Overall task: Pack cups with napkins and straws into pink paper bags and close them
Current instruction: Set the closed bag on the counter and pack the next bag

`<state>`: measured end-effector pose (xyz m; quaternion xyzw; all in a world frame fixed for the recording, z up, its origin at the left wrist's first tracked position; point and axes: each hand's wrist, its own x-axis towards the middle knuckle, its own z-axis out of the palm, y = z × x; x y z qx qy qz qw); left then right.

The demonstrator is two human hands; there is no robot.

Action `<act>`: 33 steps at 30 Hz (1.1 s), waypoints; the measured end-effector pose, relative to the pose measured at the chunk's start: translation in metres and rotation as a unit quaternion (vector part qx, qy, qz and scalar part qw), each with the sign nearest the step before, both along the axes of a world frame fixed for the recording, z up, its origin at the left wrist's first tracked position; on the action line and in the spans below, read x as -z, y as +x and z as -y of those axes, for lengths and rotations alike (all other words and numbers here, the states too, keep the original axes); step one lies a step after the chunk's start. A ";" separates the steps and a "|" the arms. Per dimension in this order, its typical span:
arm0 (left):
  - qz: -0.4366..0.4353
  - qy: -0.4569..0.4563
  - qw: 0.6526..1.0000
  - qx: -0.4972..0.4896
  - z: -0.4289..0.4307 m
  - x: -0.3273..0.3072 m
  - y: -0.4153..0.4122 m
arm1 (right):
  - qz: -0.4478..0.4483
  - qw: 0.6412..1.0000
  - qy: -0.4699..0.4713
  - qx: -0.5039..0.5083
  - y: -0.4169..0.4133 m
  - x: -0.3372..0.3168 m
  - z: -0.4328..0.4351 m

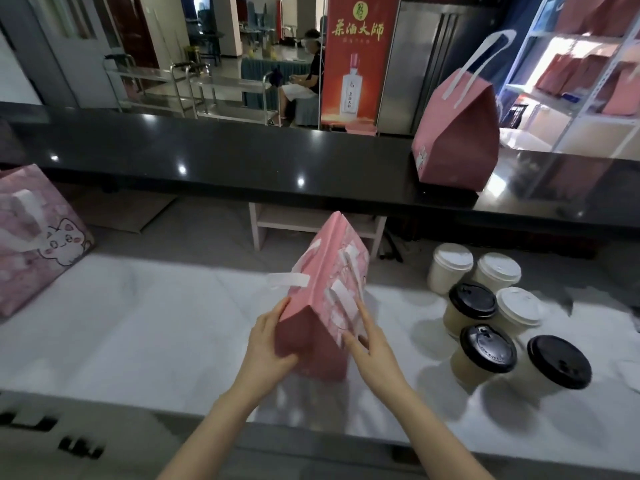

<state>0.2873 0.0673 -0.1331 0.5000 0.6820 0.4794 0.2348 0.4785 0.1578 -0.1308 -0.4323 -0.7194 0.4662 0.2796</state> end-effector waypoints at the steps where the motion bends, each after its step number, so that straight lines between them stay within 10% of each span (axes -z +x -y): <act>1: 0.022 0.003 1.000 -0.004 0.003 0.000 0.007 | -0.015 1.000 -0.008 0.001 0.003 0.002 0.006; 33: -0.023 0.105 0.992 -0.066 0.023 -0.049 0.077 | -0.054 0.964 0.260 0.011 0.046 -0.047 0.034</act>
